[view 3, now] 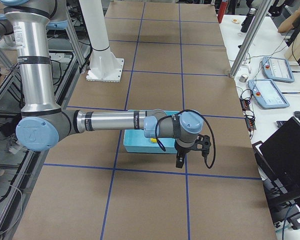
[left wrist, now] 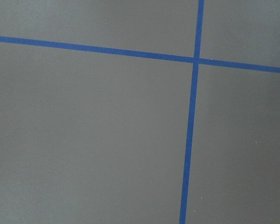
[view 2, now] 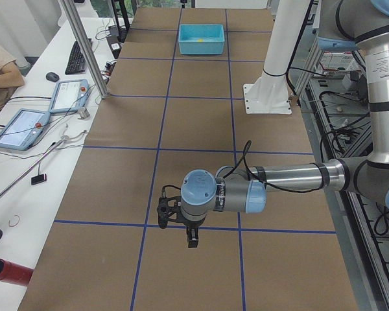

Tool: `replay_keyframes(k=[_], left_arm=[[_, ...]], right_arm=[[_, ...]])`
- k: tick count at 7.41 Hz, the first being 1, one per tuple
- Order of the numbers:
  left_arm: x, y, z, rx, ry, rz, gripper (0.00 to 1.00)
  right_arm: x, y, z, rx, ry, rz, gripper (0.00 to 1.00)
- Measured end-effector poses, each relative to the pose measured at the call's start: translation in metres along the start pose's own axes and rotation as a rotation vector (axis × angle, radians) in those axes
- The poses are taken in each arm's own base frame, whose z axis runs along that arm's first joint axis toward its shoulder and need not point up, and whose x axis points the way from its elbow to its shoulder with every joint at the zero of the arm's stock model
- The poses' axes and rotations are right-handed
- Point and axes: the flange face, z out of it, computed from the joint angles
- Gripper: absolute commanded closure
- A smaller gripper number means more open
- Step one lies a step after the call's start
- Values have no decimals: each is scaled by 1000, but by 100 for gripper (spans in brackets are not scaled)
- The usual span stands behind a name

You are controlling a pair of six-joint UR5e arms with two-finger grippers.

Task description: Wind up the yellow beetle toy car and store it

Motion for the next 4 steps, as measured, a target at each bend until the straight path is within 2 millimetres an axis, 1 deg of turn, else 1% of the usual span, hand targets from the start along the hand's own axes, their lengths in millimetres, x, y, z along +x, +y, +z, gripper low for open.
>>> replay_keyframes(k=[1, 3, 4], left_arm=[[0, 0, 0, 0, 0, 0, 0], [0, 0, 0, 0, 0, 0, 0], [0, 0, 0, 0, 0, 0, 0]], right_arm=[[0, 6, -4, 7, 0, -6, 0], [7, 29, -6, 15, 1, -7, 0], [9, 34, -7, 17, 1, -7, 0]])
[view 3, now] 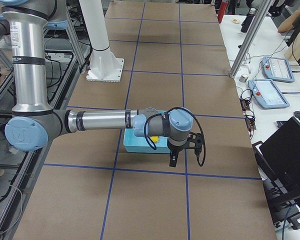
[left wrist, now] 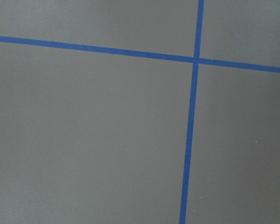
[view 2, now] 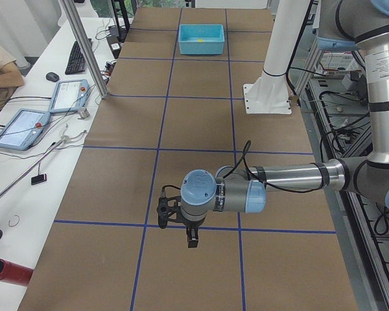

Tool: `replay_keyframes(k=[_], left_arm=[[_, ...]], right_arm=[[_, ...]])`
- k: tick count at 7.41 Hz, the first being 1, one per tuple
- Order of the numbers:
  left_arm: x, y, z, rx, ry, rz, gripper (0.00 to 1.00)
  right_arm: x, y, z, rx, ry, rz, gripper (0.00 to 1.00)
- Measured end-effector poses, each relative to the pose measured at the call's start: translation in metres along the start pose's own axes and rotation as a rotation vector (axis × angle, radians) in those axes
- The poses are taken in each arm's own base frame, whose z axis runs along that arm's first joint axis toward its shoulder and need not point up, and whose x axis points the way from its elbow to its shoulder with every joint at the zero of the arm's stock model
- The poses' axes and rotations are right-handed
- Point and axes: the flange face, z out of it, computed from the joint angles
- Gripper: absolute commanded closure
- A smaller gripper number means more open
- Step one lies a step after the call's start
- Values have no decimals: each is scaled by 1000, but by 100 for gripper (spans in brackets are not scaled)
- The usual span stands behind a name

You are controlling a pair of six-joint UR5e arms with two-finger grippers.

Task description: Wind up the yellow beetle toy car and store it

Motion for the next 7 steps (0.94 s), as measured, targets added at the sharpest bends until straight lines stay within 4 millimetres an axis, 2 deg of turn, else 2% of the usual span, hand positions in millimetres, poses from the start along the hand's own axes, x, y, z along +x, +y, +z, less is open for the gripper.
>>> replay_keyframes(k=[7], left_arm=[[-1, 1, 1, -3, 1, -3, 0]], right_arm=[[5, 3, 2, -3, 0, 6, 0]])
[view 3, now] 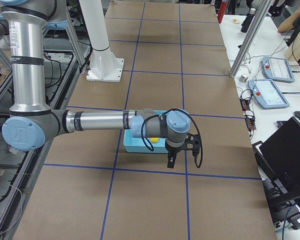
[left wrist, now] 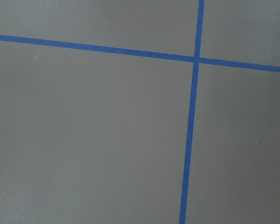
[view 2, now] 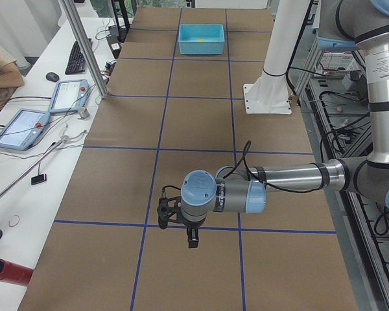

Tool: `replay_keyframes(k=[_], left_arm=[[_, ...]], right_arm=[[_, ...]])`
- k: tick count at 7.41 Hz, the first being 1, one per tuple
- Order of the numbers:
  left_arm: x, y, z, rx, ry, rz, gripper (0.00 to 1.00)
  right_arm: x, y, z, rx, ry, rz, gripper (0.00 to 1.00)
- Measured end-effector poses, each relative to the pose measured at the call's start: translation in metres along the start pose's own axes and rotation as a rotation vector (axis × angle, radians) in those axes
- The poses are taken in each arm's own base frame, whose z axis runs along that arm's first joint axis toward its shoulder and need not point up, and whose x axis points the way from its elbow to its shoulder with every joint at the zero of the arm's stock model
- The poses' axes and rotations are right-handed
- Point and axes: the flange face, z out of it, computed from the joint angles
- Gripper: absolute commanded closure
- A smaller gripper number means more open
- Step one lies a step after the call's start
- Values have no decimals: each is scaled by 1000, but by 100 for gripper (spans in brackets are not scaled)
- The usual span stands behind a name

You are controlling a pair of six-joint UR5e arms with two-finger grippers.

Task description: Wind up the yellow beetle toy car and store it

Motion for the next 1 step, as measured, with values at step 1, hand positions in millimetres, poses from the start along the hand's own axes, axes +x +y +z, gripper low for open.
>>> replay_keyframes(k=[1], left_arm=[[0, 0, 0, 0, 0, 0, 0]], right_arm=[[0, 0, 0, -1, 0, 0, 0]])
